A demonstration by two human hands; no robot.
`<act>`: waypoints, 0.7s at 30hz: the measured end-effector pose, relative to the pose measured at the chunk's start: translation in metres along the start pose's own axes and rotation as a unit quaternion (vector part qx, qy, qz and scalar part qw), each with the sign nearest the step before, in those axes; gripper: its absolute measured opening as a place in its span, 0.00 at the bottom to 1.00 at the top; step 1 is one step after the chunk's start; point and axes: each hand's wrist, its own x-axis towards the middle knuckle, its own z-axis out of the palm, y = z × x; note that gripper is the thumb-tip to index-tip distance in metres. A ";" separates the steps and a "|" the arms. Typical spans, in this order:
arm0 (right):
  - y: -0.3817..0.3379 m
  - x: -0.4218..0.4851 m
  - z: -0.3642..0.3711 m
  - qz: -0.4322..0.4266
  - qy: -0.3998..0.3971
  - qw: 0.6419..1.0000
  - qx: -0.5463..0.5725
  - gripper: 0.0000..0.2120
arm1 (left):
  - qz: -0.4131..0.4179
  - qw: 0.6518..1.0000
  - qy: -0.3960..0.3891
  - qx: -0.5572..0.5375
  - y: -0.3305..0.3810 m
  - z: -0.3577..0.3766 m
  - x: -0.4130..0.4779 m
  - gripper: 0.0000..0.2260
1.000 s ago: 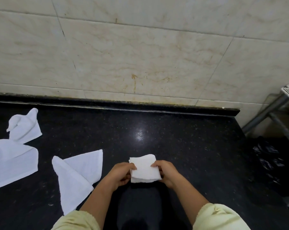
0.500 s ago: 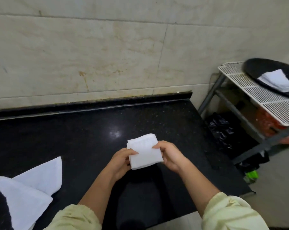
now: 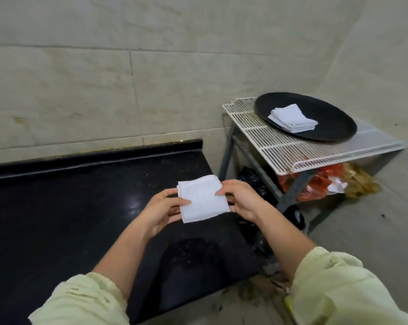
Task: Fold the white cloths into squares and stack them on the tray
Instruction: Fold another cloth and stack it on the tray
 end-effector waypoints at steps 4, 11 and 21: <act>-0.043 -0.016 -0.053 -0.041 -0.002 0.999 -0.017 0.12 | 0.024 0.999 -0.028 0.028 0.027 0.061 0.004 0.20; -0.112 -0.023 -0.108 -0.107 0.005 0.994 0.005 0.17 | 0.091 0.991 -0.077 0.055 0.097 0.135 0.020 0.10; -0.161 0.018 -0.183 -0.111 0.089 0.990 0.013 0.12 | 0.061 0.992 -0.073 0.088 0.137 0.211 0.101 0.09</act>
